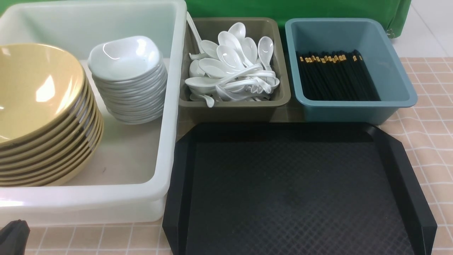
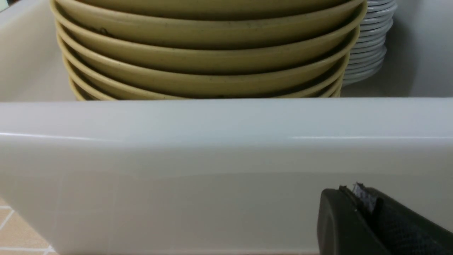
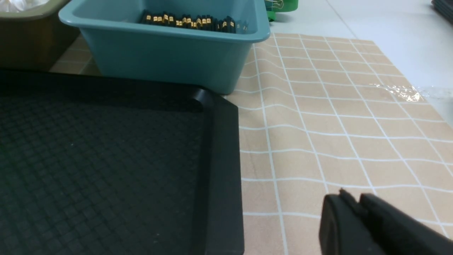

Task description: On brown table put chopsticks spoon bowls plates into blue grey white boxes.

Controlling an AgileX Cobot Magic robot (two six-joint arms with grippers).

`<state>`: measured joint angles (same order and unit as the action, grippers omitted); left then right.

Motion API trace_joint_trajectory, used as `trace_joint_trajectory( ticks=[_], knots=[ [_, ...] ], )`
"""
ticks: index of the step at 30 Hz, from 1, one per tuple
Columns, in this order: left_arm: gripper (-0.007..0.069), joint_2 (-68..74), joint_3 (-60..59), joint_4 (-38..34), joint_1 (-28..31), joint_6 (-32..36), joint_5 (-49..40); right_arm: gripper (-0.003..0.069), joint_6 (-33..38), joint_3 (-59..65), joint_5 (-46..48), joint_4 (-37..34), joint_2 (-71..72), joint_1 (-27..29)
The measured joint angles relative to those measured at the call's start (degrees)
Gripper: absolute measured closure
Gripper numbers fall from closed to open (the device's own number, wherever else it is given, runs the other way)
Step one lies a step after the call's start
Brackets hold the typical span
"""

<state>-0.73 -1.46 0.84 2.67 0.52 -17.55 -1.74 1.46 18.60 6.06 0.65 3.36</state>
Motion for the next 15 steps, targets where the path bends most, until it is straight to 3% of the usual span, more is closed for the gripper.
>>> trace_joint_trajectory(
  ticks=[15],
  knots=[
    [0.0623, 0.0, 0.0, 0.0, 0.0, 0.0, 0.0, 0.0546, 0.0, 0.0, 0.0, 0.0, 0.0, 0.0]
  ],
)
